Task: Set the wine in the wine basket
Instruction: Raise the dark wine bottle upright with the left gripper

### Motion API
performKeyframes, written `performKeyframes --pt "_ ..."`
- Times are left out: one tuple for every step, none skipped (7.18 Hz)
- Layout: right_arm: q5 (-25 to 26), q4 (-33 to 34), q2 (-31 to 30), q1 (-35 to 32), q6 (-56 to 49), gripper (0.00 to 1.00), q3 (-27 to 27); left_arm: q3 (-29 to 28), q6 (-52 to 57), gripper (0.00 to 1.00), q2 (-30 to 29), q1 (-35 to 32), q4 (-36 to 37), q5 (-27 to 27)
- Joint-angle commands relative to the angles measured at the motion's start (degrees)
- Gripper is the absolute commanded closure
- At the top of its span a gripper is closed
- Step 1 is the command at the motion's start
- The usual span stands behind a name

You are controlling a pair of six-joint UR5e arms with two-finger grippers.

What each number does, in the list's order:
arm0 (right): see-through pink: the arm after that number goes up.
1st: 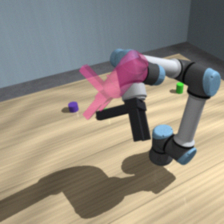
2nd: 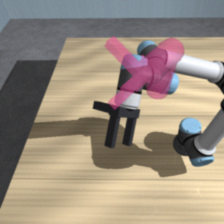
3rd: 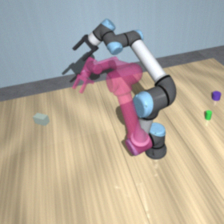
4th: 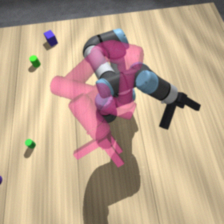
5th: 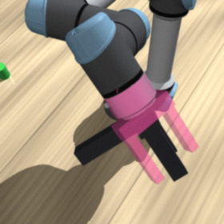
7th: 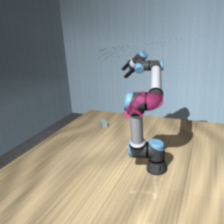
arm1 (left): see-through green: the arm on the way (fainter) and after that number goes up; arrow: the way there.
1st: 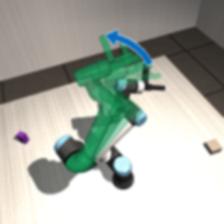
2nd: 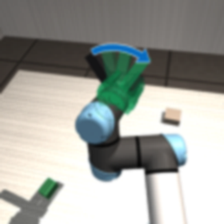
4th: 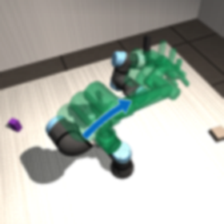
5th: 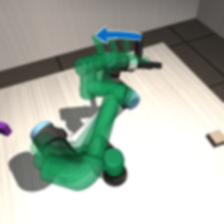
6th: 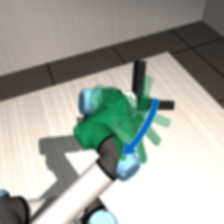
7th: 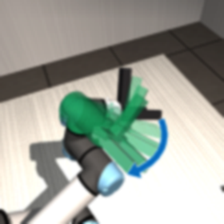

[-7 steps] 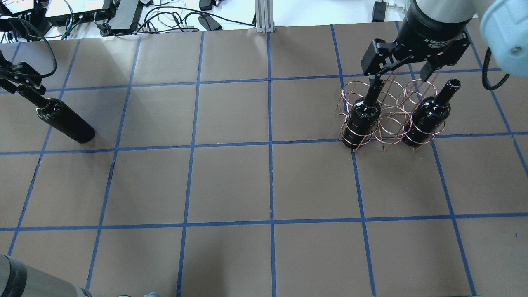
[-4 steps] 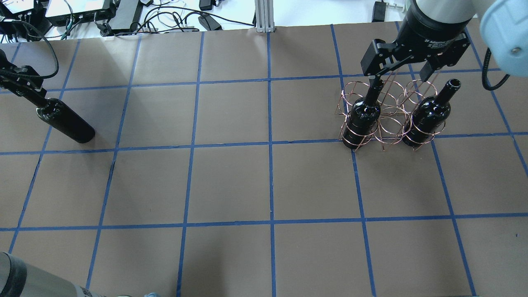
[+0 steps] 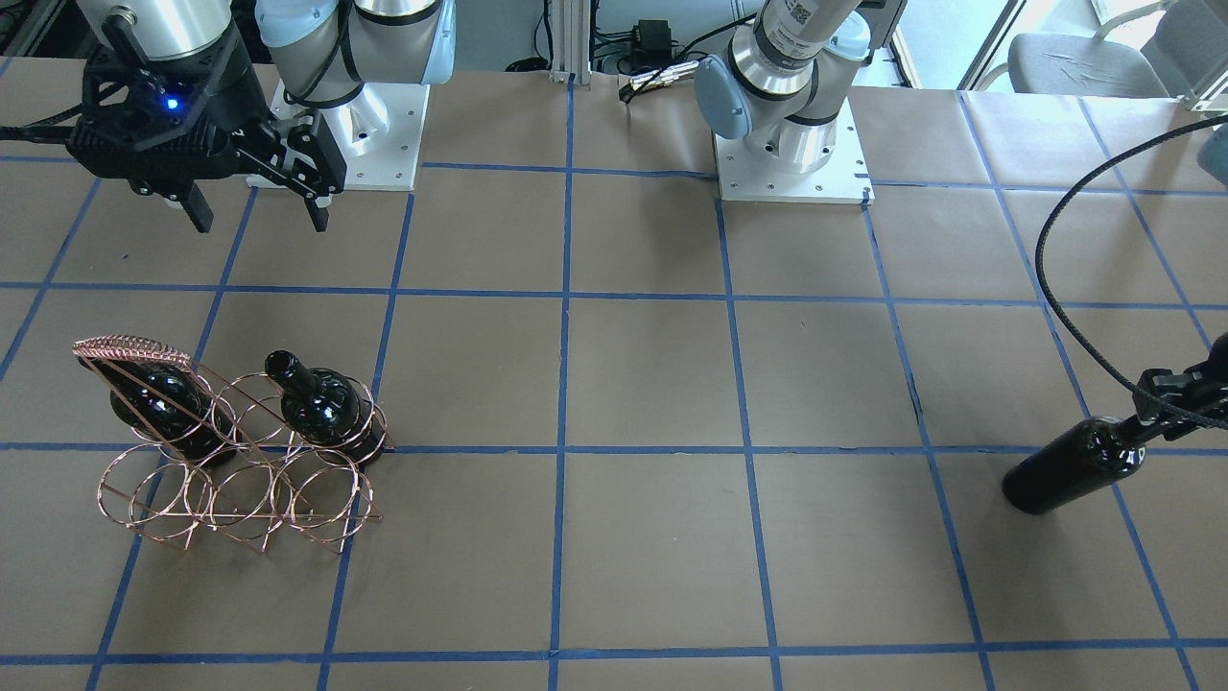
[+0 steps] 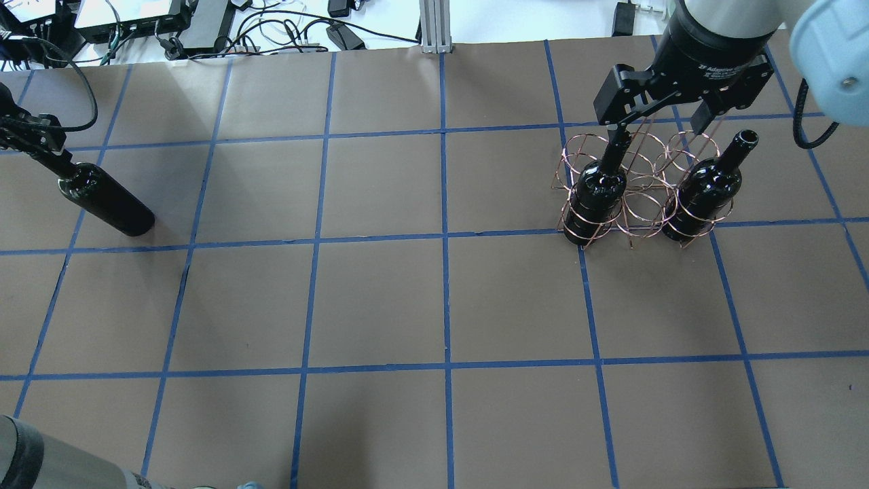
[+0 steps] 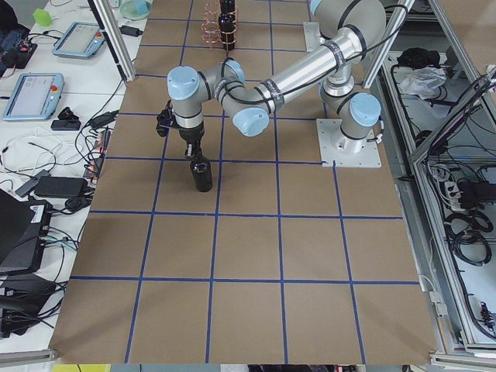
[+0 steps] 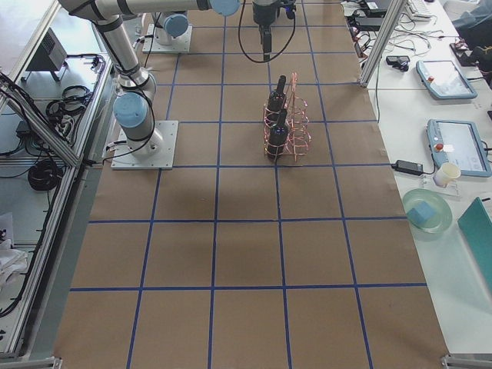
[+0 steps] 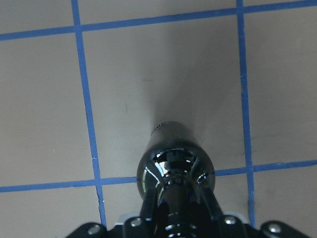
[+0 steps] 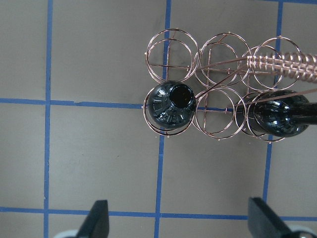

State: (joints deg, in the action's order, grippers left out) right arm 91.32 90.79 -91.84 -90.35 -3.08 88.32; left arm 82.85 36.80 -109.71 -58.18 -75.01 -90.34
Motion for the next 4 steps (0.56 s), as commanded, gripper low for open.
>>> performKeyframes --pt "0.0 0.0 0.0 0.0 0.0 0.00 0.0 -0.1 0.0 1.00 1.5 -0.1 -0.4 -0.2" --pt "0.0 0.0 0.0 0.0 0.0 0.00 0.0 -0.1 -0.7 1.00 3.3 -1.4 -2.1 -0.3" --pt "0.0 0.0 0.0 0.0 0.0 0.00 0.0 0.0 -1.0 1.00 5.5 -3.5 -4.2 -0.2" --pt "0.0 0.0 0.0 0.0 0.0 0.00 0.0 0.1 -5.9 1.00 7.7 -6.9 -6.0 -0.1"
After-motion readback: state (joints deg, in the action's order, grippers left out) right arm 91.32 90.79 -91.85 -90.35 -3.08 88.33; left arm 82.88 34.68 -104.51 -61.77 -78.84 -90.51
